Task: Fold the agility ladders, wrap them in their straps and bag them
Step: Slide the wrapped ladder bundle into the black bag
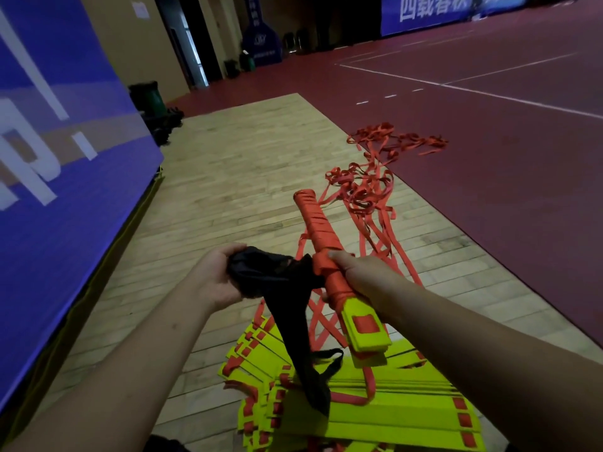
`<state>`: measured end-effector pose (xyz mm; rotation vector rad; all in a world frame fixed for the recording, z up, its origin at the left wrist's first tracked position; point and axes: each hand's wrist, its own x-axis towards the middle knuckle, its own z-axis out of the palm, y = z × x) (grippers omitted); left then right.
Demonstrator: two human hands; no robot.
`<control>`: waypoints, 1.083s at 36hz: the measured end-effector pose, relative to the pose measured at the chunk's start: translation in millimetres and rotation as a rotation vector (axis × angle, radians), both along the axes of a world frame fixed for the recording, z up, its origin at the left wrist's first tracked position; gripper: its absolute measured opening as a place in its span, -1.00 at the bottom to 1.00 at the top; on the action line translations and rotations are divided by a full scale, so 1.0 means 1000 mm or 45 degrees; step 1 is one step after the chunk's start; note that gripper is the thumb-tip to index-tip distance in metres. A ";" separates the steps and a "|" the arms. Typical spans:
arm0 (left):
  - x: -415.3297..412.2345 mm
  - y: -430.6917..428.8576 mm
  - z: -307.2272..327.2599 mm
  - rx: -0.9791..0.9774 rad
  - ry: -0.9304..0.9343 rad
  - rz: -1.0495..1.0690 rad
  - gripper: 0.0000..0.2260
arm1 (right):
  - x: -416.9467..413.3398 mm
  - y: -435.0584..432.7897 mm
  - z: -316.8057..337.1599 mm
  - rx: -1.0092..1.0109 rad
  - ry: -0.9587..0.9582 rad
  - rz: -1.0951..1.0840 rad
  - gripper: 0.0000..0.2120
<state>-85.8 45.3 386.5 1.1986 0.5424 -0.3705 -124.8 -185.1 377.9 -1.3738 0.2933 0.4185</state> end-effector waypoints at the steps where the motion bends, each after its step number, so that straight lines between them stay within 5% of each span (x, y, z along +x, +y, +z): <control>1: 0.005 0.005 0.001 0.076 -0.005 0.010 -0.80 | -0.001 0.000 0.000 -0.074 -0.039 0.034 -0.71; 10: 0.044 0.084 0.017 0.499 -0.091 0.186 -0.79 | -0.008 0.004 0.003 -0.165 -0.254 0.480 -0.69; 17: 0.057 0.120 0.036 0.509 -0.241 0.348 -0.78 | -0.005 0.005 0.007 -0.399 -0.446 0.755 -0.46; 21: 0.054 0.139 0.047 0.476 -0.302 0.548 -0.74 | -0.007 0.004 0.008 -0.355 -0.443 0.827 -0.62; 27: 0.079 0.203 0.031 0.426 -0.340 0.663 -0.63 | -0.001 0.000 0.003 -0.373 -0.415 0.858 -0.51; 29: 0.071 0.190 0.038 0.566 -0.357 0.567 -0.65 | -0.001 -0.002 0.001 -0.404 -0.402 0.888 -0.46; 34: 0.054 0.157 0.053 1.634 -0.459 -0.054 -0.74 | 0.000 -0.003 0.001 -0.461 -0.358 0.918 -0.50; 39: 0.040 0.115 0.061 1.822 -0.508 -0.453 -0.72 | -0.001 0.001 0.005 -0.516 -0.361 0.941 -0.55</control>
